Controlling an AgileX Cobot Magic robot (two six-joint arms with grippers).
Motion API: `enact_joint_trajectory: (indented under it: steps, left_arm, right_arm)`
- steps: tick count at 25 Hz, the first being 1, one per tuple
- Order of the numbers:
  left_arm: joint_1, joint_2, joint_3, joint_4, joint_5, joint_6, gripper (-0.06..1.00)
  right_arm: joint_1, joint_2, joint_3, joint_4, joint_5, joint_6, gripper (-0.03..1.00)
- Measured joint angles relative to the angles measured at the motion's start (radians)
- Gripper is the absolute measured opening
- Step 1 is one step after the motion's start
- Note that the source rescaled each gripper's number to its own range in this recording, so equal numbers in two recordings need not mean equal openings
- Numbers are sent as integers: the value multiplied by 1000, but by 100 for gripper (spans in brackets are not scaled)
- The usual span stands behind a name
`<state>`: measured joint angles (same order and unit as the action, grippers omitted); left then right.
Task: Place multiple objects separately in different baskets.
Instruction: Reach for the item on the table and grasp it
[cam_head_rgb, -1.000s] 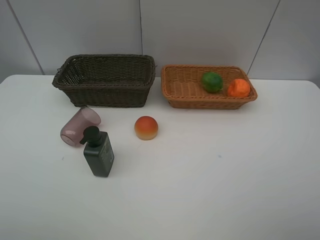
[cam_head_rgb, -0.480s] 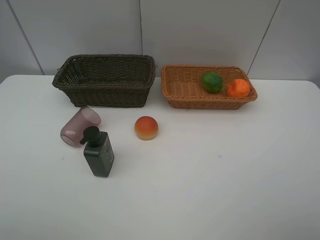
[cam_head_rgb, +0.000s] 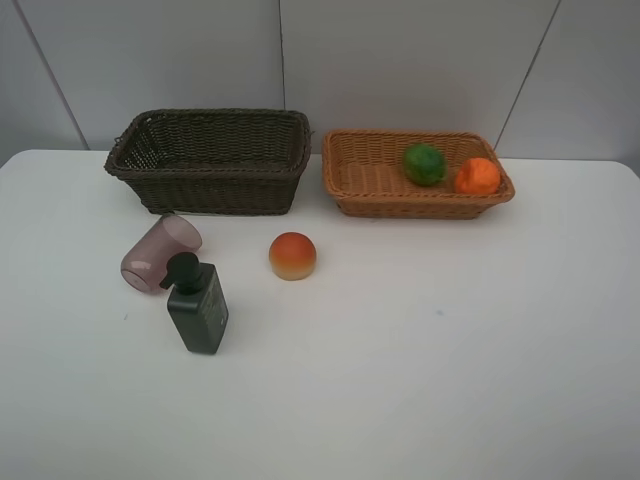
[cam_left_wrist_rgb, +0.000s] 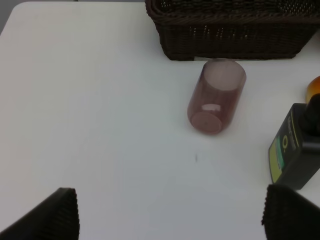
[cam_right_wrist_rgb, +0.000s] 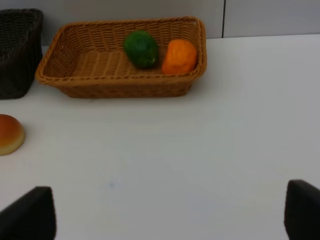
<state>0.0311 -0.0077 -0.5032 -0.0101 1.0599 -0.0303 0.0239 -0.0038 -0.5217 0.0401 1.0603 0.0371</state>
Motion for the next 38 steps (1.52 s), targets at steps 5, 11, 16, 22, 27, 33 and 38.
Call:
enact_joint_trajectory:
  steps: [5, 11, 16, 22, 27, 33, 38]
  left_arm:
    - [0, 0, 0, 0, 0, 0, 91]
    - [0, 0, 0, 0, 0, 0, 91]
    - [0, 0, 0, 0, 0, 0, 91]
    - [0, 0, 0, 0, 0, 0, 91]
    - [0, 0, 0, 0, 0, 0, 91]
    - [0, 0, 0, 0, 0, 0, 91]
    - [0, 0, 0, 0, 0, 0, 91]
  right_arm:
    - [0, 0, 0, -2, 0, 0, 100]
    - [0, 0, 0, -3, 0, 0, 100]
    - [0, 0, 0, -3, 0, 0, 100]
    - [0, 0, 0, -3, 0, 0, 100]
    - [0, 0, 0, -3, 0, 0, 100]
    - [0, 0, 0, -3, 0, 0, 100]
    - [0, 0, 0, -3, 0, 0, 100]
